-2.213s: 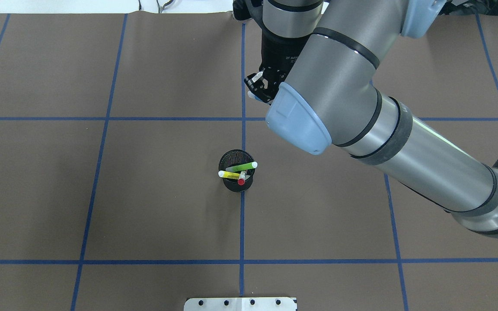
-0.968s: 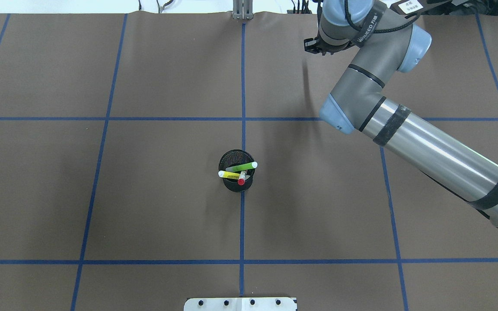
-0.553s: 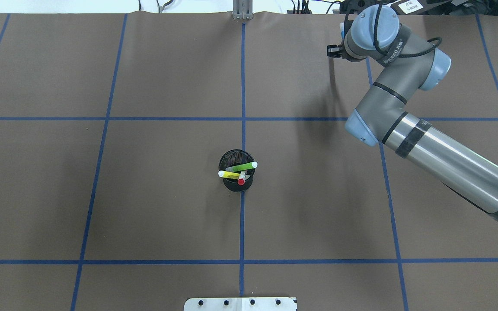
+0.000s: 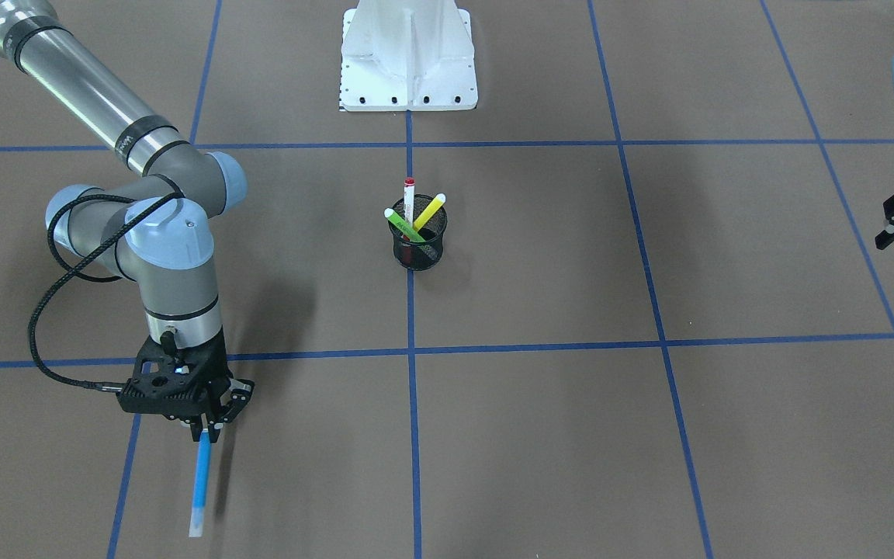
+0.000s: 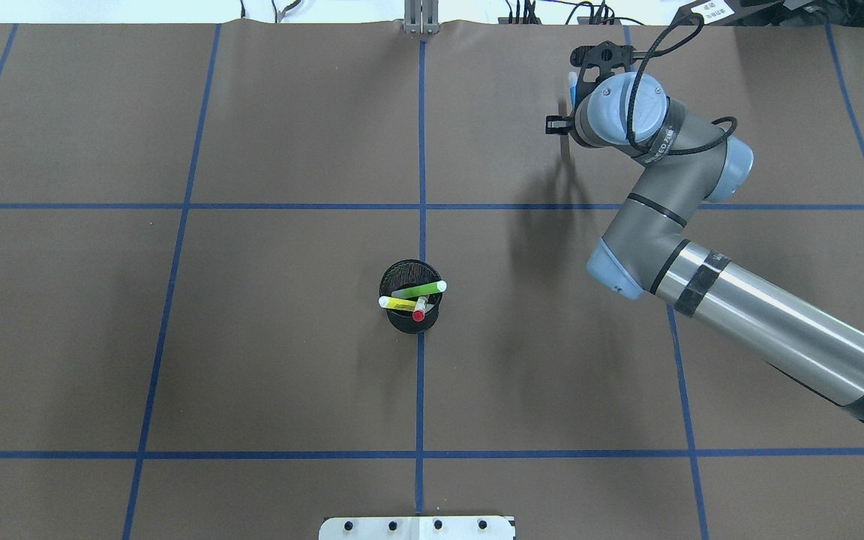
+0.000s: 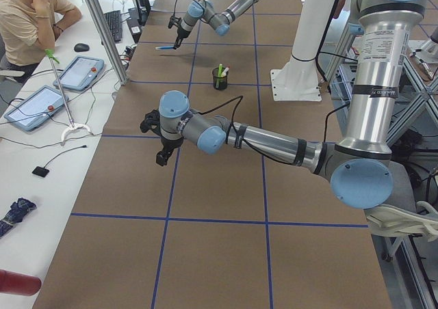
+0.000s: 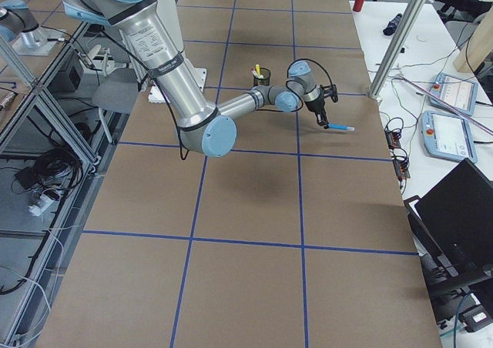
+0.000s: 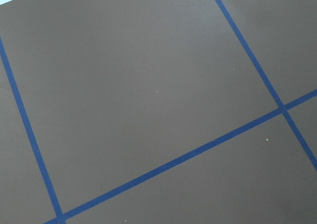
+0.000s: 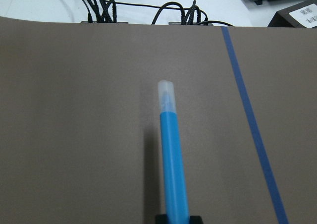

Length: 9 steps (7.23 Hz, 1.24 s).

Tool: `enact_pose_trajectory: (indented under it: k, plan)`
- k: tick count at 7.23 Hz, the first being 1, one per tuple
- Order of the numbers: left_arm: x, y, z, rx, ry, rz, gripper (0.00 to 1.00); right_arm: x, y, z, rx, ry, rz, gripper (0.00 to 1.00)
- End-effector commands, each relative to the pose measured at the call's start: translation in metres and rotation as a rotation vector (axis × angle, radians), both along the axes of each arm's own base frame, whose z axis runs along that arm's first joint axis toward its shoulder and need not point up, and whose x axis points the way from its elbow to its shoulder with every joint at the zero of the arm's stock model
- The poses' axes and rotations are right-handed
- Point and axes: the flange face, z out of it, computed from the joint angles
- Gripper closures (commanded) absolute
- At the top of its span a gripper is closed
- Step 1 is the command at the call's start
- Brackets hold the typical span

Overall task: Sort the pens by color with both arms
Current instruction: 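Carry the blue marker farther from the robot and lower it to the table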

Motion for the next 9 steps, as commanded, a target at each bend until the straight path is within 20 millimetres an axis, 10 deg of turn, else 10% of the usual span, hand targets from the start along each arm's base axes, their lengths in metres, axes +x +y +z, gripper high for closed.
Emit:
enact_pose_trajectory:
  k: [1, 5, 9]
  plan:
    - [0.003, -0.001, 0.001, -0.001, -0.001, 0.004, 0.00, -0.029, 0.008, -0.045, 0.012, -0.059, 0.000, 1.00]
    - [0.006, -0.001, 0.004, -0.009, -0.002, 0.008, 0.00, -0.111, 0.040, -0.130, 0.001, -0.077, 0.035, 1.00]
    - [0.007, -0.002, 0.005, -0.012, -0.003, 0.008, 0.00, -0.137, 0.052, -0.120, 0.037, -0.013, 0.059, 0.83]
